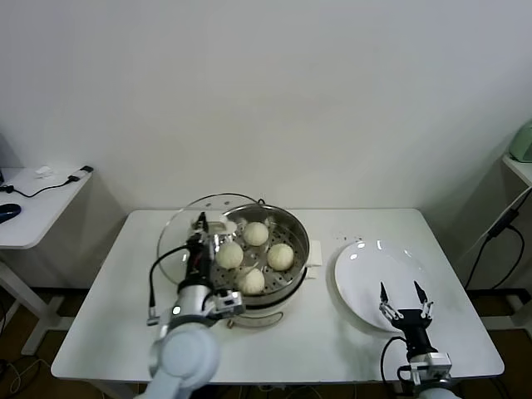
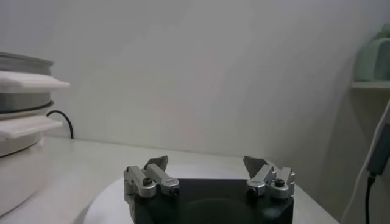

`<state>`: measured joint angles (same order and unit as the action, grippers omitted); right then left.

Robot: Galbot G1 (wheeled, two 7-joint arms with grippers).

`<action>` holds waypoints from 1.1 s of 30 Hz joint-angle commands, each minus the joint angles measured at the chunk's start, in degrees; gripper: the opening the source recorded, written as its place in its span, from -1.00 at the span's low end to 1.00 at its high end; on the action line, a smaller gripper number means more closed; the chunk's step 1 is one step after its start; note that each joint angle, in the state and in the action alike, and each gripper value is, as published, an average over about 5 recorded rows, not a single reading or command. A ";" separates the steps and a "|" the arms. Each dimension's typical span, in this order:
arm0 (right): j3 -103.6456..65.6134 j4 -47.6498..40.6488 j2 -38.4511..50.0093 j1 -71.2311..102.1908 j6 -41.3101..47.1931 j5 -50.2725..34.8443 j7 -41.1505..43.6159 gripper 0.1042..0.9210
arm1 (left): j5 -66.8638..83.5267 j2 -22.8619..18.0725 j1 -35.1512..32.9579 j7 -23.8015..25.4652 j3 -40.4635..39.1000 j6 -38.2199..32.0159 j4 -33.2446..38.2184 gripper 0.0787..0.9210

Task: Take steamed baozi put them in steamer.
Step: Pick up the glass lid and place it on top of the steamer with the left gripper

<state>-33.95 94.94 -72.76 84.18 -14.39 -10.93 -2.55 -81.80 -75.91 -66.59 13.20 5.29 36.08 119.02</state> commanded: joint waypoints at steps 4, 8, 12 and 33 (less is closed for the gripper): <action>-0.08 -0.77 -0.19 -0.02 -2.37 0.14 -0.62 0.76 | -11.17 -12.65 5.27 2.73 -11.96 4.26 -8.88 -0.87; 0.01 -1.29 -0.56 -0.32 -3.08 0.33 -1.07 0.76 | -12.09 -13.49 5.36 1.43 -11.32 4.33 -11.69 -0.87; 0.02 -1.41 -0.82 -0.62 -3.38 0.49 -1.61 0.76 | -12.54 -13.87 5.26 0.62 -10.67 4.40 -13.34 -0.87; 0.04 -1.72 -1.36 -1.48 -5.43 1.88 -2.68 0.76 | -13.95 -13.56 4.04 -1.52 -7.80 3.46 -16.49 -0.87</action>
<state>-33.90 93.25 -74.01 82.80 -19.18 -9.32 -5.03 -94.81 -88.81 -62.56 12.10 -2.65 39.59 104.03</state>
